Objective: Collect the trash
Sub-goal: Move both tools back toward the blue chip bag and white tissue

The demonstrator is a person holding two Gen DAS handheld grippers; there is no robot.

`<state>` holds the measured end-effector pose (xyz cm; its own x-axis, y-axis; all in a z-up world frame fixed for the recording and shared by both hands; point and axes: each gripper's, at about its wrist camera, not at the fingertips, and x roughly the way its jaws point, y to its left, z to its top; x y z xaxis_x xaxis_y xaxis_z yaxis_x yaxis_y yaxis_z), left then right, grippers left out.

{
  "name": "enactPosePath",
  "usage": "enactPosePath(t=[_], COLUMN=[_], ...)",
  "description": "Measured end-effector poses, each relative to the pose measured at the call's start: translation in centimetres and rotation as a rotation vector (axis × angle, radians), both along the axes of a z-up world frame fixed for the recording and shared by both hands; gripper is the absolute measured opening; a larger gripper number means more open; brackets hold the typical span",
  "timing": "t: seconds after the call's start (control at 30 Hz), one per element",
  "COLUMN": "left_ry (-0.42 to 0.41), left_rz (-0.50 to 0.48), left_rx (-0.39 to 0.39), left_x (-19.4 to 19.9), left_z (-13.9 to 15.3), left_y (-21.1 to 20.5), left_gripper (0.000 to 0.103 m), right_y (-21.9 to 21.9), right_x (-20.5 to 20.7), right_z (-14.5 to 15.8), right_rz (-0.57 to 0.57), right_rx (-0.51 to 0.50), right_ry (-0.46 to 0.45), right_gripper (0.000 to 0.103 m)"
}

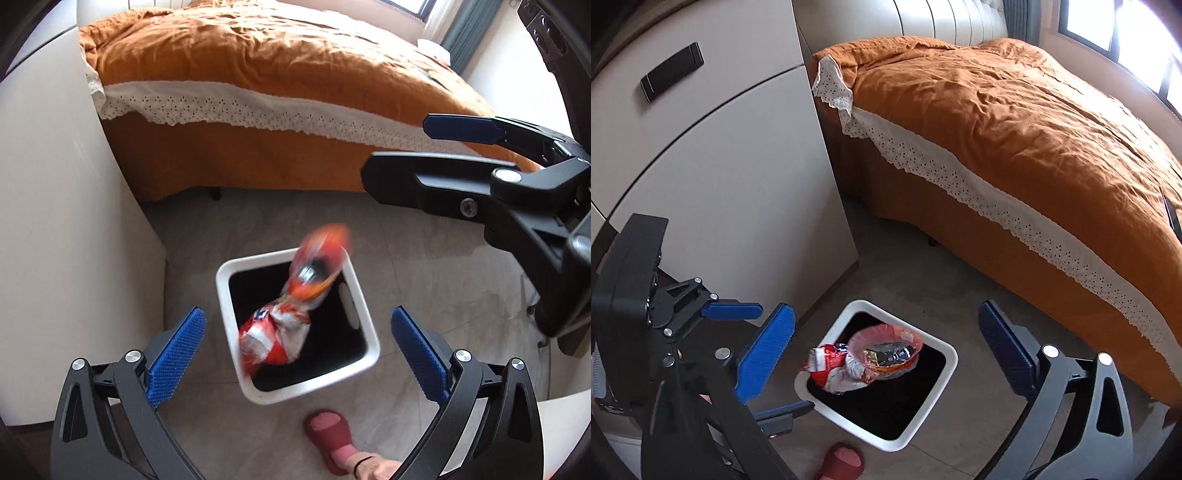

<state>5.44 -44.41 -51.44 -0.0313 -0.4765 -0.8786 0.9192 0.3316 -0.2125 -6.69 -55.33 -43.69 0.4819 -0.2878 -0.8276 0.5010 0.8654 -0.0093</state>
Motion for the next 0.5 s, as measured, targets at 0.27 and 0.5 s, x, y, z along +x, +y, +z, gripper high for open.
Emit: enactPosePath(t=[0.27, 0.5], left_ry=[-0.026, -0.068], left_rz=[0.028, 0.084], left_rx=[0.001, -0.036], left_x=[0.0, 0.1], left_z=[2.5, 8.7], left_y=[0.7, 1.9], left_gripper=[0.099, 0.099], right_y=[0.8, 2.4], right_x=[-0.5, -0.7], right_z=[1.1, 7.1], right_rz=[0.008, 0.013], right_rx=[-0.005, -0.029], right_ry=[0.017, -0.043], right_gripper=[0.099, 0.099])
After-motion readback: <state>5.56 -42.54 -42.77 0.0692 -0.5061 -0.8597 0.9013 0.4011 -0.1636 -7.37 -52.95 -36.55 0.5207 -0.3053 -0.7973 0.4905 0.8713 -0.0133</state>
